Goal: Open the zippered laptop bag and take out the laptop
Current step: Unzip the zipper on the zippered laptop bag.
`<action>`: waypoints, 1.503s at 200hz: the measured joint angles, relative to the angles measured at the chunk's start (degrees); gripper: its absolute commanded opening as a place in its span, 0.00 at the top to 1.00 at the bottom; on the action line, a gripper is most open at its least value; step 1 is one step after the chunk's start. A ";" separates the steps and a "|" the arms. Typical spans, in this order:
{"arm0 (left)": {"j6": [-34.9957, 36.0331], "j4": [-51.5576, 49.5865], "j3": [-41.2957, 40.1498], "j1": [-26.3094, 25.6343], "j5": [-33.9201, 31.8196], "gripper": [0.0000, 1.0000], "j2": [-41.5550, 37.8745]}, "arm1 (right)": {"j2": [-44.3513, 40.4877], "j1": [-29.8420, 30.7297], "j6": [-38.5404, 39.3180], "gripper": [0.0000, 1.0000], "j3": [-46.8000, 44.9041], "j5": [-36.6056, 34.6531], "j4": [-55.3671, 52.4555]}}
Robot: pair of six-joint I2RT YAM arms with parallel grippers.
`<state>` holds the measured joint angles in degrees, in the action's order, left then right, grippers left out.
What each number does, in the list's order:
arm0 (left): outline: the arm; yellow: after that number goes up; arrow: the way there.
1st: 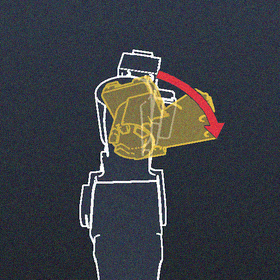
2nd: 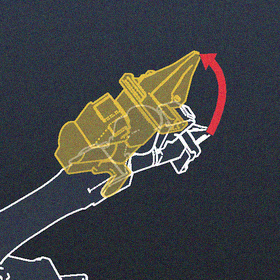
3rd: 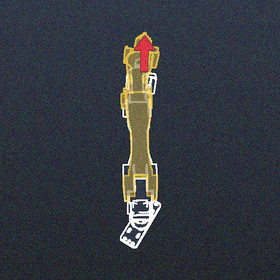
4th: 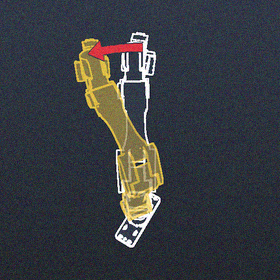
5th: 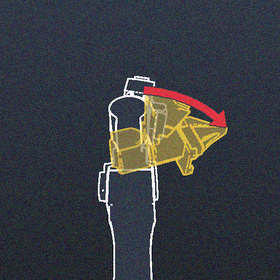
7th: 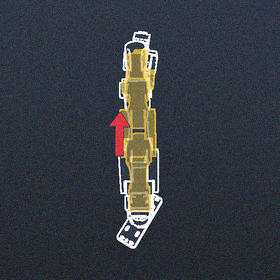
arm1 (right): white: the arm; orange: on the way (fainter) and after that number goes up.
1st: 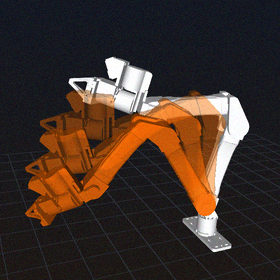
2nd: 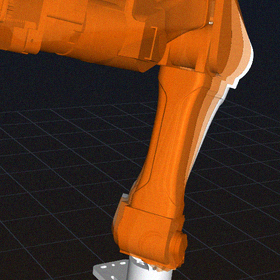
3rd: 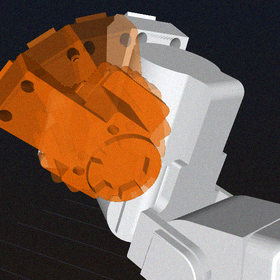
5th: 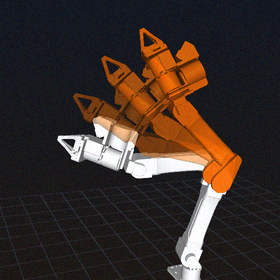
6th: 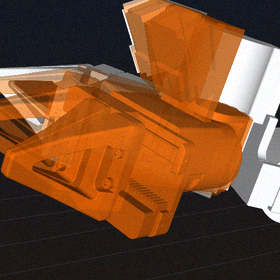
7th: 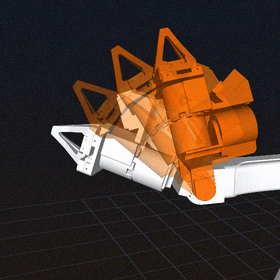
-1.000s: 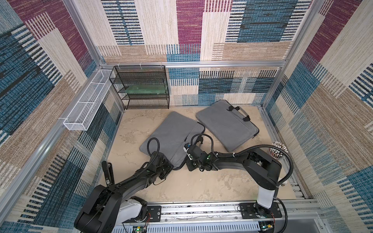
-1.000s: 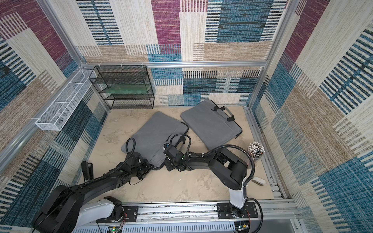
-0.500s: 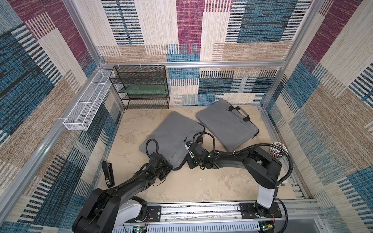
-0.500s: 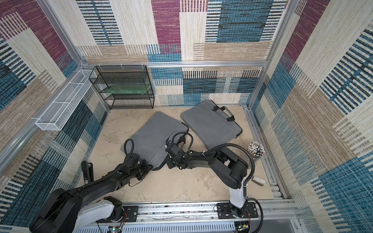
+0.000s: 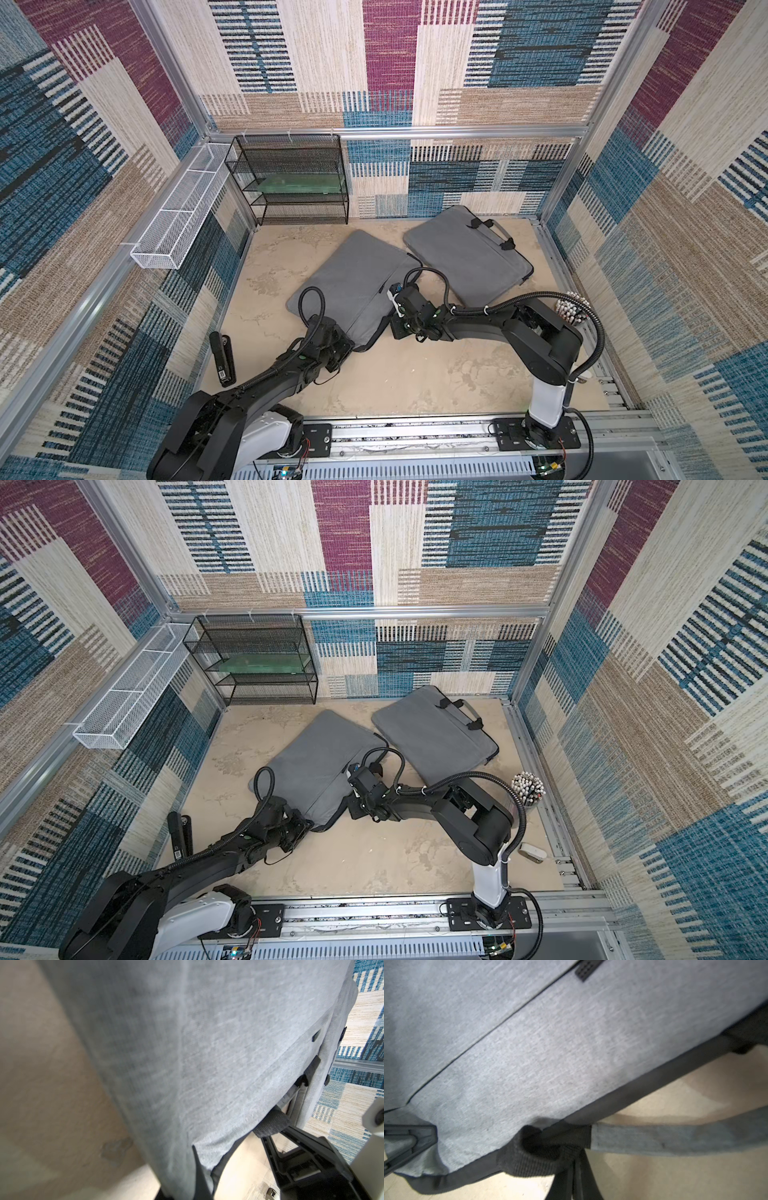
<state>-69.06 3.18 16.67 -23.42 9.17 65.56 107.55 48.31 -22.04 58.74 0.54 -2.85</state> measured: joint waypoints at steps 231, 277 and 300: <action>-0.35 -16.70 -2.64 1.88 -8.35 1.00 -16.48 | -2.97 -3.28 -2.14 1.00 -1.86 0.31 0.85; -0.13 -17.77 -1.99 3.17 -8.33 1.00 -16.50 | -3.54 -3.54 -2.91 1.00 -2.58 -0.35 1.03; 0.26 -19.26 -1.33 4.26 -8.50 1.00 -16.57 | -3.72 -4.04 -3.21 1.00 -2.93 -0.72 0.96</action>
<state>-68.79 -16.08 15.33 -19.16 0.67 48.99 103.83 44.27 -25.26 55.81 -0.19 -1.89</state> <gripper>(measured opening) 0.074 0.082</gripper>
